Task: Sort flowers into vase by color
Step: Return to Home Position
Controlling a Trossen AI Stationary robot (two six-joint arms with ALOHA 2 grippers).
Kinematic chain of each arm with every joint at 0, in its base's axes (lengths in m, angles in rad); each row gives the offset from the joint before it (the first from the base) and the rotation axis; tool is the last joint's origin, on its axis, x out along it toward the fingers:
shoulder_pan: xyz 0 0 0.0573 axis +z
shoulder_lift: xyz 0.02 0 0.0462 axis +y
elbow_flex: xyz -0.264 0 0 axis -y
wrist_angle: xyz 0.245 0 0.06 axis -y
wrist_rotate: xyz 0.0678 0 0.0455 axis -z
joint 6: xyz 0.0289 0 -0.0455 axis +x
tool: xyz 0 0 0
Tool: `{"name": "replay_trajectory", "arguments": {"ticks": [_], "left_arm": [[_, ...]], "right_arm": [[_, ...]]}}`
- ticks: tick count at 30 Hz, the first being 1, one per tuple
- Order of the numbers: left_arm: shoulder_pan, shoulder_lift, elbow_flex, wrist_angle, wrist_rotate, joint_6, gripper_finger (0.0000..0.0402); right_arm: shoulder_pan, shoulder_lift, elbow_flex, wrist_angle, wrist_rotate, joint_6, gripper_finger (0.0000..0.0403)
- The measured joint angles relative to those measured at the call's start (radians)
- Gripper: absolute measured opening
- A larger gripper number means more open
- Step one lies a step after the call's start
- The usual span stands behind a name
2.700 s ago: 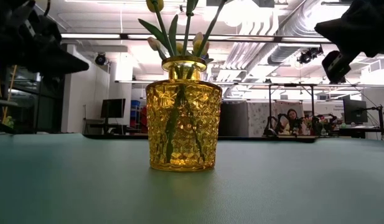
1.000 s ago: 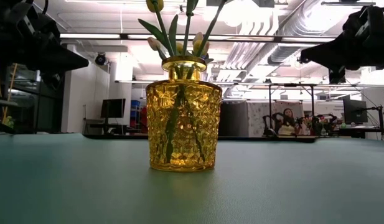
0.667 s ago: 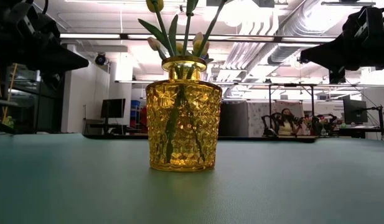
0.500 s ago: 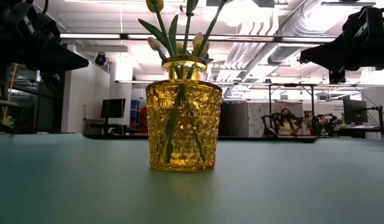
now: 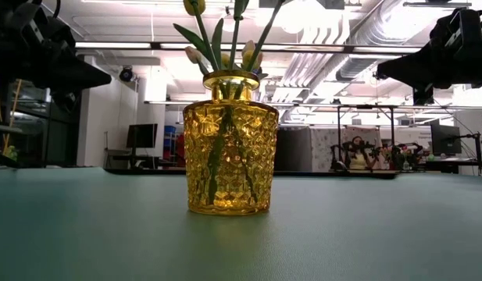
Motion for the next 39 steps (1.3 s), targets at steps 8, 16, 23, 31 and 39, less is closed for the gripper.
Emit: {"name": "replay_trajectory", "arguments": {"ticks": [8,16,23,31,39], "left_arm": [[0.000,0.000,-0.063,0.237,0.000,0.000,0.0000],[0.000,0.000,-0.085,0.300,0.003,0.000,0.0000],[0.000,0.000,-0.085,0.300,0.003,0.000,0.0000],[-0.001,0.000,-0.085,0.300,0.003,0.000,0.0000],[0.033,0.000,-0.085,0.300,0.005,0.000,0.0000]], "right_arm": [[0.000,0.005,0.000,-0.008,0.000,0.000,0.0000],[0.000,0.005,0.000,-0.010,0.001,0.000,0.0000],[0.000,0.005,0.000,-0.010,0.001,0.000,0.0000],[0.000,0.005,0.000,-0.010,0.001,0.000,0.0000],[0.000,0.005,0.000,-0.010,0.001,0.000,0.0000]]}}
